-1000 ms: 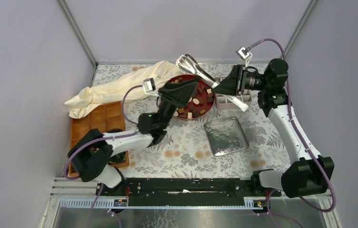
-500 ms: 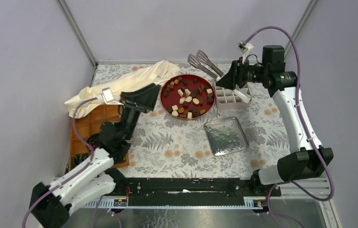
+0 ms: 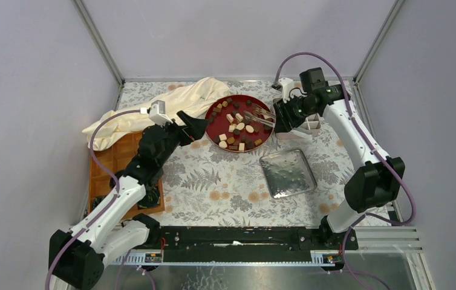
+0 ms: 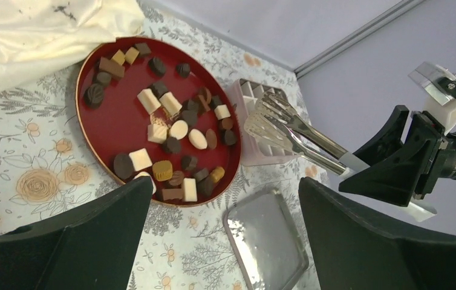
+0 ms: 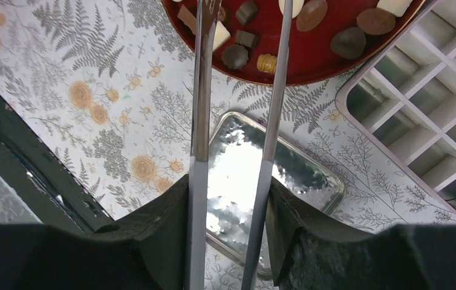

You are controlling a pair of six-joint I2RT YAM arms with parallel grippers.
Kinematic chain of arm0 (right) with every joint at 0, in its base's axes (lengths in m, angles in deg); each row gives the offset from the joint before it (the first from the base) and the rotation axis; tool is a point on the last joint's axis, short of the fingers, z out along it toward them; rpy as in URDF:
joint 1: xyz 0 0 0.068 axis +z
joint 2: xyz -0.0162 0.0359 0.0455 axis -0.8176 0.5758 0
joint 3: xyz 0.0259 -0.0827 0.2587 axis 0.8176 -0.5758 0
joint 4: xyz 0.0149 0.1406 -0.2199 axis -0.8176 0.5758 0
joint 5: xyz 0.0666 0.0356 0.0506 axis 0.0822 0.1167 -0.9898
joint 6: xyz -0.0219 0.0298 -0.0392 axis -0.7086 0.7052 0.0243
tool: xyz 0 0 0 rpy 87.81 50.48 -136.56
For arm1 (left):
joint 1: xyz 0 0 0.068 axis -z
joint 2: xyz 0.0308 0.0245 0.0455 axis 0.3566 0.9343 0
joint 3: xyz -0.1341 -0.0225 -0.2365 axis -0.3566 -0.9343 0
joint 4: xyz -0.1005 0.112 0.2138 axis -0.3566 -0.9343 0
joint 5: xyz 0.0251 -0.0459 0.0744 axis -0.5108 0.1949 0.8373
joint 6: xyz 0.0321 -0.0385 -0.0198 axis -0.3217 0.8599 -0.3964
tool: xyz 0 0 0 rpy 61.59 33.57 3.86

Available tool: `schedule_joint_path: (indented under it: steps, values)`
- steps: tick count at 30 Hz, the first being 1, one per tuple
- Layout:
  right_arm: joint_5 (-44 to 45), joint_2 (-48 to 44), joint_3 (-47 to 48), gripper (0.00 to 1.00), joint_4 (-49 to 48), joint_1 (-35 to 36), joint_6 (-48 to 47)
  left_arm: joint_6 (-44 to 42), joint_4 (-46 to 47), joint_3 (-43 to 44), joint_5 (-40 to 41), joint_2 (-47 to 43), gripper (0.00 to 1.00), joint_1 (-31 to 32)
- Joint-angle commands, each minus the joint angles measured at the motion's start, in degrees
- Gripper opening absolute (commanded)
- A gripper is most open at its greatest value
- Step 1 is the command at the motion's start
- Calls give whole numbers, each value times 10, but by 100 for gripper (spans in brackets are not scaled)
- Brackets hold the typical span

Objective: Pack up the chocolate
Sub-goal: Adjust the clamp.

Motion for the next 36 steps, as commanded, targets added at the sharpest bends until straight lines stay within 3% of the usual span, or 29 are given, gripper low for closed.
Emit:
schedule_joint_path:
  steps: [1,17,36]
  values:
    - [33,23,10,50,2,23,-16,-3,29,2,-49,18,99,-20]
    - [100,174,86,45,26,38,-14,38,108,-45,-97,45,98,-68]
    - [121,173,110,45,21,57,-8,98,179,-79,-145,53,98,-73]
